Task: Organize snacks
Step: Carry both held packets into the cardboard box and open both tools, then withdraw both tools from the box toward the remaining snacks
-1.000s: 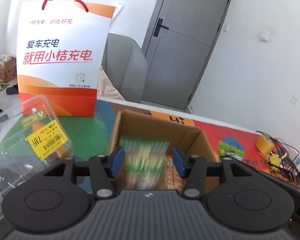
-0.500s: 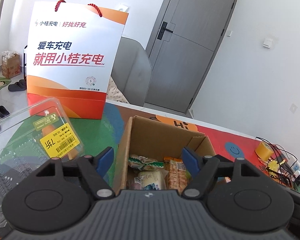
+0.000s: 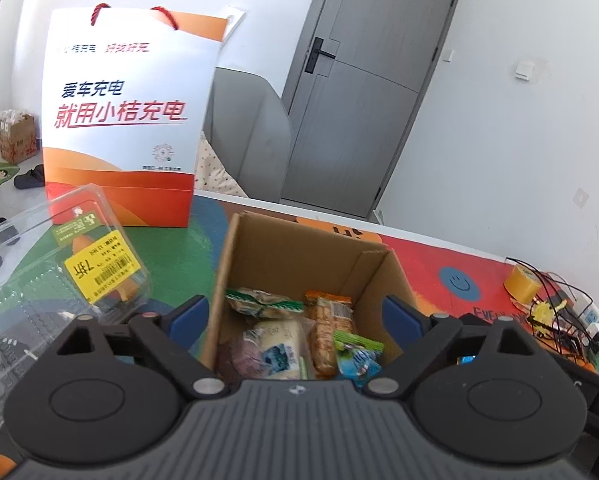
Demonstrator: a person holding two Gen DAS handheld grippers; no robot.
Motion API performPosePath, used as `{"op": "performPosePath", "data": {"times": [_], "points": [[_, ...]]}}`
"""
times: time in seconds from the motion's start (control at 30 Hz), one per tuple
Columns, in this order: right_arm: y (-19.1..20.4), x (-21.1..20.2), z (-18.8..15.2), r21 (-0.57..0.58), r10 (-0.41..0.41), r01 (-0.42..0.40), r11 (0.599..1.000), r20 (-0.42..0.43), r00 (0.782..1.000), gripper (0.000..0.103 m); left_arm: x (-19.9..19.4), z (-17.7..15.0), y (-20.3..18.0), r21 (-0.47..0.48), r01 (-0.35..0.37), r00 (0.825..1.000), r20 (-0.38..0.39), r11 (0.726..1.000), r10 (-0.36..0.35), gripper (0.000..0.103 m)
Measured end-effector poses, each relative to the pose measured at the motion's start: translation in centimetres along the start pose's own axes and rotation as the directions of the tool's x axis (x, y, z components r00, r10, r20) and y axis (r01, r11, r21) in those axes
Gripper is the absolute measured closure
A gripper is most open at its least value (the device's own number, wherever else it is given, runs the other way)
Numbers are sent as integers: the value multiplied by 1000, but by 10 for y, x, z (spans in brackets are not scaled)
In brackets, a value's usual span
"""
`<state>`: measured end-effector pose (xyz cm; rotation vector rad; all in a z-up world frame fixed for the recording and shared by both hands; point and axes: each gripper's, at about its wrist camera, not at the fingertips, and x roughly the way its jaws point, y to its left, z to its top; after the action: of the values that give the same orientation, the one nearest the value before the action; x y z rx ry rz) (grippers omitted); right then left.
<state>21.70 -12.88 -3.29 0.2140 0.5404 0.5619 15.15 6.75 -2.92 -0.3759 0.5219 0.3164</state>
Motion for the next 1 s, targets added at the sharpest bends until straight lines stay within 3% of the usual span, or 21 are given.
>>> {"op": "performPosePath", "data": {"times": [0.6, 1.0], "points": [[-44, -46, -7, 36, -58, 58, 998, 11, 998, 18, -17, -20, -49, 76, 30, 999, -29, 997, -28, 4], [-71, -76, -10, 79, -47, 45, 996, 25, 999, 1, -31, -28, -76, 111, 53, 998, -35, 992, -50, 4]]}}
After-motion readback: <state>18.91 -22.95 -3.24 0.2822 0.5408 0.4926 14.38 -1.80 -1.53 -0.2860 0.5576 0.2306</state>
